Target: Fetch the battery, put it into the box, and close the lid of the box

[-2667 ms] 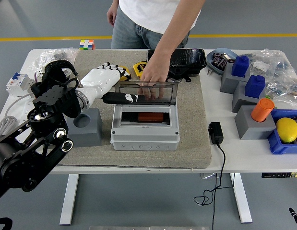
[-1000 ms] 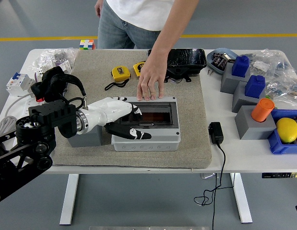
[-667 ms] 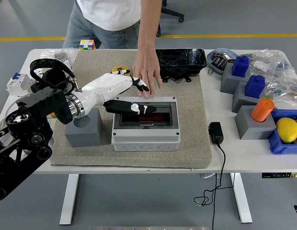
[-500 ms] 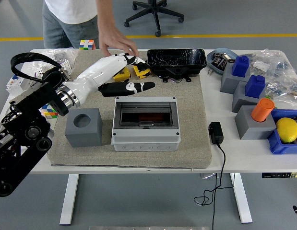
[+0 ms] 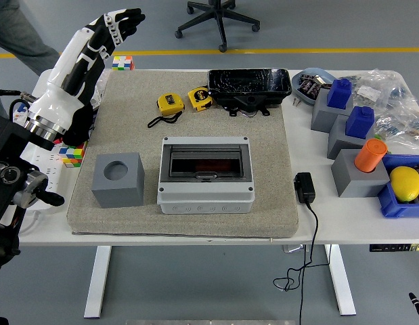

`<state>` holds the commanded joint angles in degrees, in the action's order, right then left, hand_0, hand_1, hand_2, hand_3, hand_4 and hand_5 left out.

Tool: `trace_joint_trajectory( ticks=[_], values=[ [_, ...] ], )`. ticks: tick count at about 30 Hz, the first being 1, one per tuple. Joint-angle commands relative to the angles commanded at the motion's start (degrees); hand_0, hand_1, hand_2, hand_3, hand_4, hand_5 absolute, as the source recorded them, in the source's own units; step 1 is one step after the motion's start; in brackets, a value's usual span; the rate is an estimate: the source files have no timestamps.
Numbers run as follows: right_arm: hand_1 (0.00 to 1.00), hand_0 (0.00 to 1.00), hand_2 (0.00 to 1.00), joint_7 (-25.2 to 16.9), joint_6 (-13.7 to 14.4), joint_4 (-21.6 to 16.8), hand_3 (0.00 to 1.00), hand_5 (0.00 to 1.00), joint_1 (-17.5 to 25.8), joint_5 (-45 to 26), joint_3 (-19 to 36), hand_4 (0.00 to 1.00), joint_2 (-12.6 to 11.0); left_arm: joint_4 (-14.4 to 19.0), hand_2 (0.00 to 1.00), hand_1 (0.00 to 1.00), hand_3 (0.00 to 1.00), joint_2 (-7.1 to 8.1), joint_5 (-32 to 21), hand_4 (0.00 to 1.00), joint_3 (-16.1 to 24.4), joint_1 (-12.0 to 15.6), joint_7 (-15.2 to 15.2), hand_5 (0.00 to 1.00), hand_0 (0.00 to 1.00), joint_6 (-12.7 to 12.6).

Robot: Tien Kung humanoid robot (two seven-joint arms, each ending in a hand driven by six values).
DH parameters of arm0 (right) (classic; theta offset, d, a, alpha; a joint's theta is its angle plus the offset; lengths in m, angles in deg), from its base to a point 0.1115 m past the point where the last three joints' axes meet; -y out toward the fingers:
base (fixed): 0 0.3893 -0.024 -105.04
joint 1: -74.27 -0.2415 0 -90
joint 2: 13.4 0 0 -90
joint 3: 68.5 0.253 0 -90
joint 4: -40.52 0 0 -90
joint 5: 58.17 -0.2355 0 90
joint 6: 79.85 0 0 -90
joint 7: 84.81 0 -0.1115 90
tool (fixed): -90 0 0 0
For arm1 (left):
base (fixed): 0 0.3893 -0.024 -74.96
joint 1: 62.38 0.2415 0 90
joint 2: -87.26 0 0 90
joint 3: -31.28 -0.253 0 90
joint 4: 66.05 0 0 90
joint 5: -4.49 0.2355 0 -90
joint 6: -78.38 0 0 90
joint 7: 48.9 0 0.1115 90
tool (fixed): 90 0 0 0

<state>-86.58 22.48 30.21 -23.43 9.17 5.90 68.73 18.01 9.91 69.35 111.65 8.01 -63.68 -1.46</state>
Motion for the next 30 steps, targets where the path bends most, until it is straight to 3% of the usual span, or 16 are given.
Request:
trace_joint_trajectory(
  ticks=[5,6,11,12,16,18,21,24,30],
  values=[
    [0.888,0.885,0.847,-0.1,0.1,0.0,0.882,0.998,-0.1,-0.4,-0.3,0.998,0.1,-3.1,0.912,0.972,0.884,1.37,-12.3,0.998,2.0,1.0,-1.0,0.998,0.979,1.5],
    [0.887,0.885,0.848,0.0,0.1,0.0,0.882,0.998,-0.1,-0.2,-0.1,0.998,0.1,-3.7,0.939,0.982,0.928,1.64,-14.5,0.998,2.6,1.2,-1.2,0.998,0.988,1.2],
    [0.887,0.885,0.848,0.1,0.1,0.0,0.882,0.998,-0.1,0.1,0.2,0.998,0.1,-6.2,0.939,0.982,0.928,2.37,-26.0,0.998,5.7,2.2,-0.9,0.998,0.988,-1.5],
    [0.887,0.884,0.847,0.1,0.1,0.0,0.881,0.998,-0.1,0.1,0.3,0.998,0.1,-6.7,0.998,0.998,0.998,2.38,-26.6,0.998,6.6,2.5,-0.6,0.998,0.998,-1.9],
    [0.887,0.884,0.847,0.2,0.1,0.0,0.881,0.998,-0.3,0.5,0.6,0.998,0.3,-8.7,0.998,0.998,0.998,2.14,-18.5,0.998,11.2,3.4,2.1,0.998,0.998,-5.6],
    [0.887,0.884,0.848,0.2,0.1,0.0,0.881,0.998,-0.2,0.7,0.9,0.998,0.5,-9.6,0.998,0.998,0.998,2.13,-13.7,0.998,13.5,4.0,5.2,0.998,0.998,-7.7],
    [0.887,0.884,0.848,0.2,0.2,0.0,0.881,0.998,-0.3,0.9,1.1,0.998,0.6,-10.4,0.998,0.998,0.998,2.28,-6.6,0.998,14.9,5.1,8.8,0.998,0.998,-8.8],
    [0.887,0.883,0.848,0.1,0.2,0.0,0.881,0.998,-0.3,0.9,1.2,0.998,0.8,-9.7,0.998,0.998,0.998,2.19,0.5,0.998,16.0,6.4,11.8,0.998,0.998,-8.6],
    [0.887,0.884,0.847,0.2,0.3,0.0,0.88,0.998,-0.1,1.7,2.2,0.998,1.0,-7.1,0.982,0.998,0.992,1.18,15.4,0.998,17.2,8.3,13.3,0.998,0.998,-6.4]
  ],
)
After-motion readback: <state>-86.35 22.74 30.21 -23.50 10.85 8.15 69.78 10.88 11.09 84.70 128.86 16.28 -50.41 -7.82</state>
